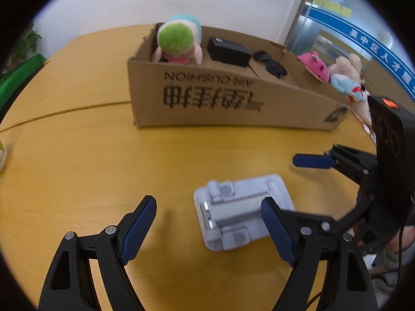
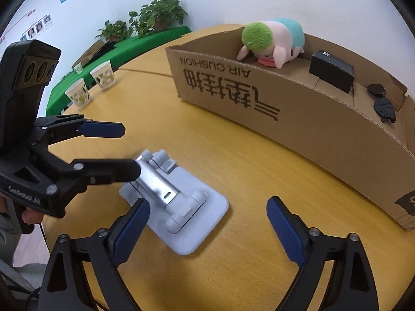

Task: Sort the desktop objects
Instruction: 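Move the left gripper to the white phone stand and grasp it, then lift the phone stand with the left gripper and carry it over the box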

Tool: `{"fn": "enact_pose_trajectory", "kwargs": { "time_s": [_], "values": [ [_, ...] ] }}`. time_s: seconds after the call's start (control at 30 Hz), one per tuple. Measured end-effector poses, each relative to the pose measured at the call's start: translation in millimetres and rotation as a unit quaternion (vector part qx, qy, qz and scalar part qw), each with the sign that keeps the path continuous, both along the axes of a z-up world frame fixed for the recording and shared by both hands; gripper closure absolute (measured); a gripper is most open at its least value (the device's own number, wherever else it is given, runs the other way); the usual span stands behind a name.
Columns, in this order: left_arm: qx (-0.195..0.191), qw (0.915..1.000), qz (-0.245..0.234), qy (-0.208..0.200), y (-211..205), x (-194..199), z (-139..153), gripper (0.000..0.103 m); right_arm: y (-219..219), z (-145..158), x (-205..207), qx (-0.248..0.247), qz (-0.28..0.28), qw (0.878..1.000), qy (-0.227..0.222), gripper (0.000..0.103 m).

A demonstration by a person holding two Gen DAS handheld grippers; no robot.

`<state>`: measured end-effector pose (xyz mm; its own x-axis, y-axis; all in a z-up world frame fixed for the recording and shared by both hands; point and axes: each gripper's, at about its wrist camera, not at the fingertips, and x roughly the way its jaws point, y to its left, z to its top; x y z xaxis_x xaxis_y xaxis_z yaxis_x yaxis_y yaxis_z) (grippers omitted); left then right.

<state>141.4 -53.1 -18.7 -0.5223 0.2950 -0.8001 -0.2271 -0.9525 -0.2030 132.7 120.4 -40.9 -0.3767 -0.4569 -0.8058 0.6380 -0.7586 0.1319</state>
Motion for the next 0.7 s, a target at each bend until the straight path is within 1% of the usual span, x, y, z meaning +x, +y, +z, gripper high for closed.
{"fn": "enact_pose_trajectory", "kwargs": {
  "time_s": [0.03,0.07,0.1,0.13,0.17,0.2,0.23,0.27,0.3,0.33,0.37,0.4,0.47,0.6,0.67,0.7],
  "values": [
    [-0.005,1.0,-0.003,-0.004,2,1,-3,0.021,0,-2,0,0.0,0.003,1.0,-0.006,0.024],
    [-0.011,0.9999,-0.003,-0.009,3,1,-6,0.023,1,-5,0,-0.001,0.004,1.0,-0.014,0.031],
    [-0.017,0.9997,-0.003,-0.016,3,1,-11,0.023,2,-10,0,-0.002,0.004,1.0,-0.024,0.036],
    [-0.022,0.9995,-0.002,-0.024,3,0,-15,0.024,4,-11,1,-0.015,0.003,0.999,-0.028,0.037],
    [-0.02,0.9993,-0.004,-0.031,2,0,-18,0.027,5,-11,1,-0.016,0.001,1.0,-0.026,0.038],
    [-0.006,0.9995,-0.006,-0.031,1,2,-19,0.029,4,-11,2,-0.017,0.005,1.0,-0.025,0.041],
    [-0.006,0.9996,-0.005,-0.026,0,2,-19,0.03,4,-11,2,-0.023,0.009,0.999,-0.027,0.046],
    [-0.006,0.9996,-0.007,-0.025,0,2,-19,0.031,4,-11,3,-0.029,0.01,0.999,-0.029,0.048],
    [-0.008,0.9997,-0.01,-0.022,2,3,-19,0.035,4,-11,3,-0.035,0.011,0.999,-0.031,0.05],
    [-0.003,0.9997,-0.013,-0.022,2,4,-19,0.039,4,-12,3,-0.036,0.012,0.999,-0.03,0.05],
    [0.005,0.9996,-0.017,-0.022,2,3,-19,0.049,4,-12,3,-0.039,0.012,0.999,-0.031,0.05],
    [0.022,0.9992,-0.023,-0.025,2,3,-19,0.059,3,-12,3,-0.042,0.013,0.999,-0.033,0.051],
    [0.029,0.999,-0.018,-0.028,1,3,-19,0.059,4,-12,2,-0.044,0.013,0.998,-0.032,0.051],
    [0.025,0.9993,-0.015,-0.023,3,5,-19,0.059,5,-11,3,-0.05,0.013,0.998,-0.031,0.052],
    [0.018,0.9997,-0.008,-0.017,5,6,-17,0.059,8,-9,5,-0.06,0.004,0.998,-0.02,0.059],
    [0.021,0.9996,-0.007,-0.015,5,7,-15,0.059,11,-6,7,-0.066,0.001,0.998,-0.013,0.06]
  ]
}}
